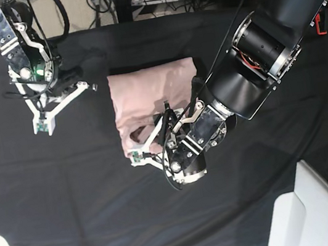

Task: Fold the T-shirt properly
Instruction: 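Grasp the shirt with the left gripper and drag it toward the table center, then press both grippers on the folded shirt's edges to square it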

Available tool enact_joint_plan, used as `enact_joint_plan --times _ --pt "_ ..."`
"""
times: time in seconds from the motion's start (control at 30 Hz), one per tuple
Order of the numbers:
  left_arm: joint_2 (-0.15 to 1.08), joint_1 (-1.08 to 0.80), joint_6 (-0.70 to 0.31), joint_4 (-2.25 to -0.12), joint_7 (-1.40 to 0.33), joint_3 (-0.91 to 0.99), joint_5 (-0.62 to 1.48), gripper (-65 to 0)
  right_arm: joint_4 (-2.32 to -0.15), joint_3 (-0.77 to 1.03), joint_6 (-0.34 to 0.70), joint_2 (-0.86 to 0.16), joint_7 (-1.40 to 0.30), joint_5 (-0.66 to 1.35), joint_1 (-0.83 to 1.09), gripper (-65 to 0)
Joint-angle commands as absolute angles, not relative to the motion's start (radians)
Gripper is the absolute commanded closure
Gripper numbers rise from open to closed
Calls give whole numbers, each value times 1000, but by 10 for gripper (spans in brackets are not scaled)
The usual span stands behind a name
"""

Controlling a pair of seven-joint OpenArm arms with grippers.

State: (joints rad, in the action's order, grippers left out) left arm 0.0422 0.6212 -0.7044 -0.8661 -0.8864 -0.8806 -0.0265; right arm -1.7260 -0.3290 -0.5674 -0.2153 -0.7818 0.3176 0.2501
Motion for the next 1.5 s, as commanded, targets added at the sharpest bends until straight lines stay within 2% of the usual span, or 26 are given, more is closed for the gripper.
enact_joint_plan --times 0.0,0.07,0.67,0.77,0.87,0.9,0.93,0.97,1.03,1.27,1.37,1.47 --pt "38 657 -698 -878 -888 -877 -31 -436 -1745 -325 -572 -222 -768 315 245 0" --pt "38 674 -698 -874 -857 -878 -31 -454 -1745 -325 -572 -220 -768 315 243 0" --pt "42 728 -698 -883 -849 -871 -31 -454 -1745 -325 -572 -220 -768 315 240 0" --pt "47 746 -698 -947 -895 -866 -28 -446 -1745 -326 -572 -220 -768 315 240 0" --pt "84 736 -698 -1127 -995 -852 -25 -431 -1781 -331 -565 -220 -768 315 246 0" --pt "101 723 -698 -1201 -1023 -832 -28 -398 -1807 -332 -564 -222 -768 315 251 0" --pt "119 676 -698 -1285 -1050 -802 -28 -326 -1840 -334 -561 -222 -768 315 266 0" --pt "133 636 -698 -1357 -1066 -771 -28 -230 -1871 -334 -547 -222 -768 315 277 0" --pt "163 545 -698 -1469 -1084 -702 -30 0 -1913 -334 -481 -222 -769 315 289 0" --pt "191 189 -698 -1735 -1078 -398 -30 0 -1917 -369 -168 -185 -773 315 294 0" --pt "185 67 -698 -1813 -1050 -312 -22 0 -1910 -369 -101 -162 -774 315 275 0" --pt "185 -31 -698 -1819 -949 -275 -21 0 -1848 -375 -59 -157 -774 315 240 0"
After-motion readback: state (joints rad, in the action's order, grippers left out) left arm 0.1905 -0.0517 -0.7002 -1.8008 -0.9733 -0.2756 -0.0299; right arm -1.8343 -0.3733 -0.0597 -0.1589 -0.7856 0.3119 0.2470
